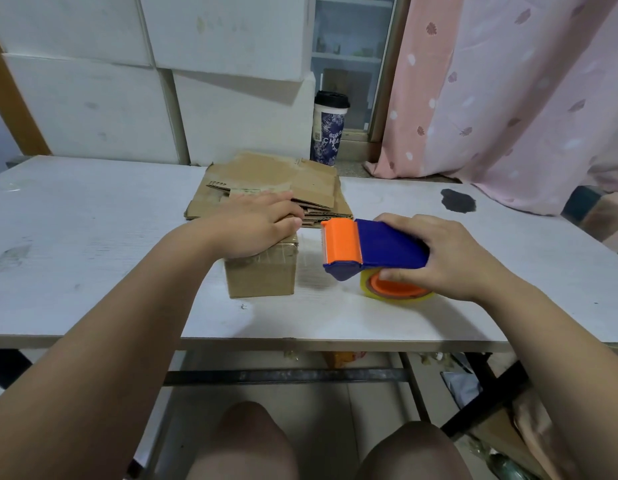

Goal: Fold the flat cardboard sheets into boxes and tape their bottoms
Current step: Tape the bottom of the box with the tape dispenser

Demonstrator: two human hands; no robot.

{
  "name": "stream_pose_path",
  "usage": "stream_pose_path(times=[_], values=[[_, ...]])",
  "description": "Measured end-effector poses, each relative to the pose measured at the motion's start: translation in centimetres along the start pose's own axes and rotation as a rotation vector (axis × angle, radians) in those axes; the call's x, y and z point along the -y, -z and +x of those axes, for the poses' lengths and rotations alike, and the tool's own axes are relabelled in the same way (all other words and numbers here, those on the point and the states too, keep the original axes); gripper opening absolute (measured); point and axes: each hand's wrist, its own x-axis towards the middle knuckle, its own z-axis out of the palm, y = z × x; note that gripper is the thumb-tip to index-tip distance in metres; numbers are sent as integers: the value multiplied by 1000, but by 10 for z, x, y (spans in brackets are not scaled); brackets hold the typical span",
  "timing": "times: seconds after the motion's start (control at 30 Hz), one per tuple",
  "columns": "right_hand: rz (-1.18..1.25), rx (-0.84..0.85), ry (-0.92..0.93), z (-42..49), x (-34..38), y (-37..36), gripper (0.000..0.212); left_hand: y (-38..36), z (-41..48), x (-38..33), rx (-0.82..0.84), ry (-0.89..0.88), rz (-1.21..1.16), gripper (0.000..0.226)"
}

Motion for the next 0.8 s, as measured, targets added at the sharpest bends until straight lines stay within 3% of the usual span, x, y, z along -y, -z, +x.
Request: stream_pose_path(times=[0.2,0.3,0.37,0.43,0.57,0.67,0.8], values=[[-126,199,18,18,23,15,71,-2,-2,-1,-72,23,-7,43],[-219,246,37,32,39,23,71,-5,-10,-10,-318,78,-45,38],[-274,273,58,40,49,29,68,-11,-20,-22,-503,58,111,26],[-317,279,76,45,54,33,67,-21,-30,-29,-579,17,175,24],[-334,303,41,50,57,41,69,-24,-47,-28,-384,-131,-81,51],[-270,362,30,55,59,40,66,-27,-51,-24,-308,-158,148,85],[-292,397,13,63,67,44,66,-37,-50,-30,-459,-176,315,75]])
